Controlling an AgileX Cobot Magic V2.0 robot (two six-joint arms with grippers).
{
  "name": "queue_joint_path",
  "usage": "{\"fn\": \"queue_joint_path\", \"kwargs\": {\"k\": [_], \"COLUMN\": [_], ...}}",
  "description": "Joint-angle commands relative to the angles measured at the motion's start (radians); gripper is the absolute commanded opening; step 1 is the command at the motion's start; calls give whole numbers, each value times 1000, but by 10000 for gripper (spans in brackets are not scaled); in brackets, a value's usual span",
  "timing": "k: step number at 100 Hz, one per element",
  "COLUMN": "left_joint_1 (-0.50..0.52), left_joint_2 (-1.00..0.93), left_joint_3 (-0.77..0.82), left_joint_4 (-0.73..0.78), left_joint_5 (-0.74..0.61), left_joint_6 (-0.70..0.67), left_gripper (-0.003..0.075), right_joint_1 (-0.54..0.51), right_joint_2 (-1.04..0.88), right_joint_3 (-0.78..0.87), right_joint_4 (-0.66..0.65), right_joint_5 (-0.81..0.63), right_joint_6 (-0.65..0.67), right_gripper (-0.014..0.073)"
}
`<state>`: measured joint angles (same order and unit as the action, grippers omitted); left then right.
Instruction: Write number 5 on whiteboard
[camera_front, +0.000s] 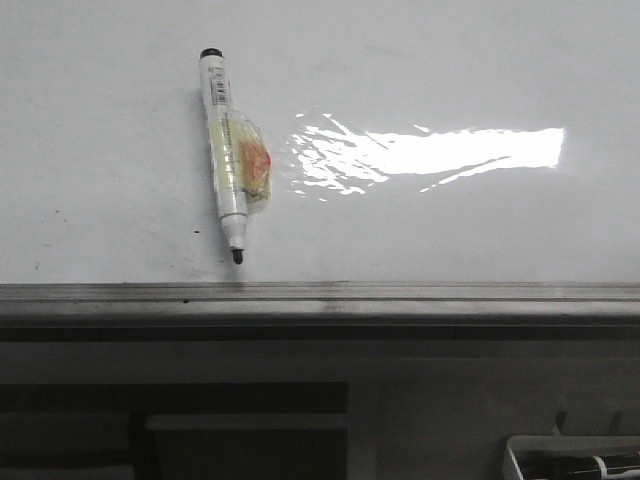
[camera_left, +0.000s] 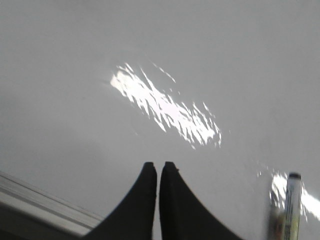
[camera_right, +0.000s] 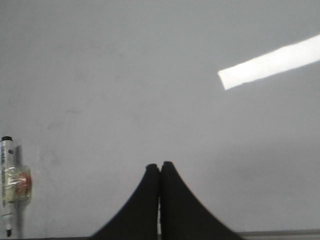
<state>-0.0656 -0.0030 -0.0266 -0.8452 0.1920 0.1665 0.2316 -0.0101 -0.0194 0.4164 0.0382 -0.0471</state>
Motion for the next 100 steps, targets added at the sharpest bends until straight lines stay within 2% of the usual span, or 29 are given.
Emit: {"fn": "queue_joint_path", "kwargs": {"k": [1,13,26,33,39,46,53,59,66,76,87,100], "left_joint_1": [-1,-1,-4,-42,-80,-142,-205,-277,-367,-500,-632,-720], "left_joint_2": [54,204,417,501,560,637,697,755,820,907,1012,1123], "left_joint_3": [-94,-212,-358,-414,-450,-482,-497,-513,-531,-560,-587,-602], "left_joint_4": [71,86,86,83,77,66,57,47,17,-36,-73,-127], "left_joint_5": [42,93,230,241,245,252,255,250,221,126,-29,-178], "left_joint_6": [12,105,296,317,319,319,319,321,321,321,321,319], "left_gripper": [-21,-20,10,101,229,388,464,470,446,400,398,398], "right_joint_1": [-5,-5,-5,-5,-5,-5,-5,-5,-5,-5,-5,-5], "right_joint_2": [33,142,266,322,366,413,446,474,496,508,508,508], "right_joint_3": [-112,-244,-338,-370,-392,-409,-416,-416,-416,-416,-416,-416], "right_joint_4": [-23,-112,-125,-123,-109,-82,-64,-57,-54,-50,-47,-47], "right_joint_5": [22,192,209,207,207,216,219,224,231,225,204,191], "right_joint_6": [-24,-131,-184,-184,-184,-184,-184,-184,-184,-184,-184,-184], "right_gripper": [-61,-61,-60,-46,7,134,266,380,445,438,438,438]}}
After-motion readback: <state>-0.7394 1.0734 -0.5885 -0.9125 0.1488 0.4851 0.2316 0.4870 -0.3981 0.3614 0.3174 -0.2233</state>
